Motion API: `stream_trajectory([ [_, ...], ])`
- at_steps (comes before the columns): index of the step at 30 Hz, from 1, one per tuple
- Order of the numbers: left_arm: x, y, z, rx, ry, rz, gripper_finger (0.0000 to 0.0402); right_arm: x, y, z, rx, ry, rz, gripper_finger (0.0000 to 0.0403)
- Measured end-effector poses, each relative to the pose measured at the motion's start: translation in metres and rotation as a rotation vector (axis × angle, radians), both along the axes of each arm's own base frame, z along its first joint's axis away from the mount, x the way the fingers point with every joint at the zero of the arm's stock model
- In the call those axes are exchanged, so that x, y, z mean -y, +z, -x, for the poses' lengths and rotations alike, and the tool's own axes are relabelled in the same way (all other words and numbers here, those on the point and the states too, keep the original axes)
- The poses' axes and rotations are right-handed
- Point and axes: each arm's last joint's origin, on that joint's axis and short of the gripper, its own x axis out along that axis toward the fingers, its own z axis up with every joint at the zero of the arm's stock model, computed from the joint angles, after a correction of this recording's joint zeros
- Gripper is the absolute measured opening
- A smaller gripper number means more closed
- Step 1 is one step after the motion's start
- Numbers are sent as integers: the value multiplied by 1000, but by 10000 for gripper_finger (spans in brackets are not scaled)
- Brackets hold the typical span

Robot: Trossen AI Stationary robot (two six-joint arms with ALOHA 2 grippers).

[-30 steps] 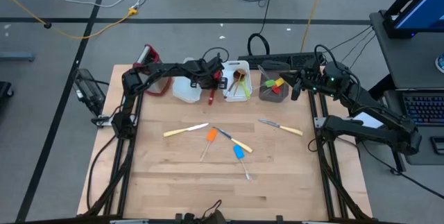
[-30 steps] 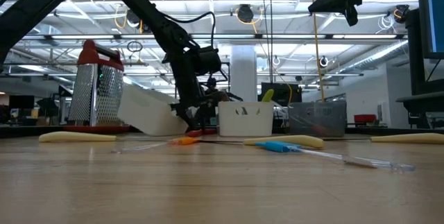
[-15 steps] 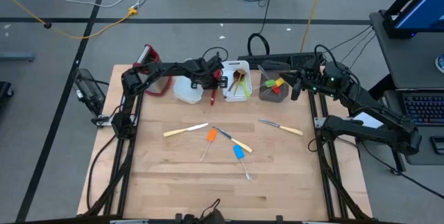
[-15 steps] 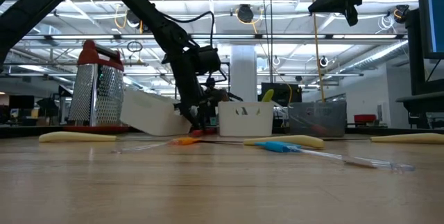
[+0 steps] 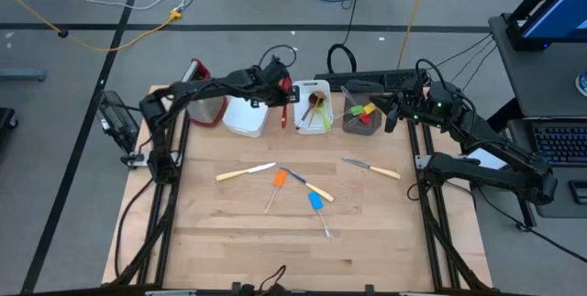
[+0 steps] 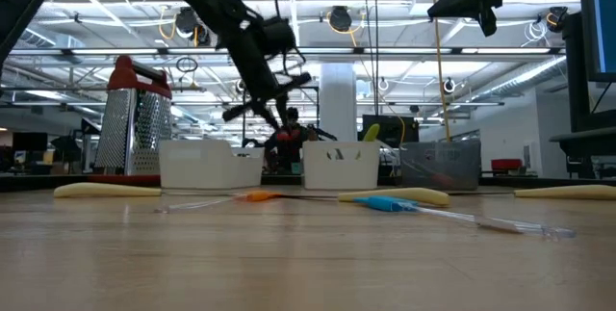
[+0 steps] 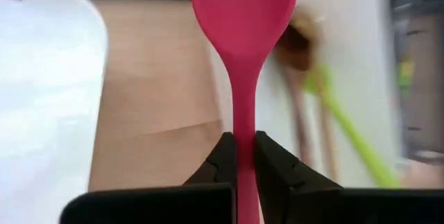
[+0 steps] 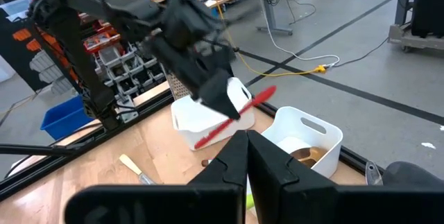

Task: Pick & Place Kitchen Items
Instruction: Put the red serving spoon into the right white bin

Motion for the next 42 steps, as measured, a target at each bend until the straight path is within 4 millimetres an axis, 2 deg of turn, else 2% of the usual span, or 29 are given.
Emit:
stream_trajectory([
  [4, 8, 30, 7, 110, -45, 4, 18, 0, 0, 0, 0, 0, 0, 0],
  [6, 8, 39, 7, 182, -77, 21, 18, 0, 0, 0, -1, 1, 3, 0],
  [11, 6, 44, -9, 389, -141, 101, 12, 0, 0, 0, -1, 2, 11, 0],
  [15, 0, 33, -20, 478, -150, 211, 15, 0, 0, 0, 5, 0, -1, 0],
  [21, -13, 14, -24, 442, -81, 330, 13, 0, 0, 0, 13, 0, -19, 0],
  [27, -25, 1, -39, 434, -43, 465, 15, 0, 0, 0, 11, 1, -21, 0],
  [31, -28, -8, -51, 389, -35, 520, 15, 0, 0, 0, 11, 3, -21, 0],
  [37, -31, -22, -52, 325, 4, 590, 16, 0, 0, 0, 7, 5, -24, 0],
  [42, -33, -21, -53, 341, 10, 579, 37, 0, 0, 0, 3, 7, -15, 0],
])
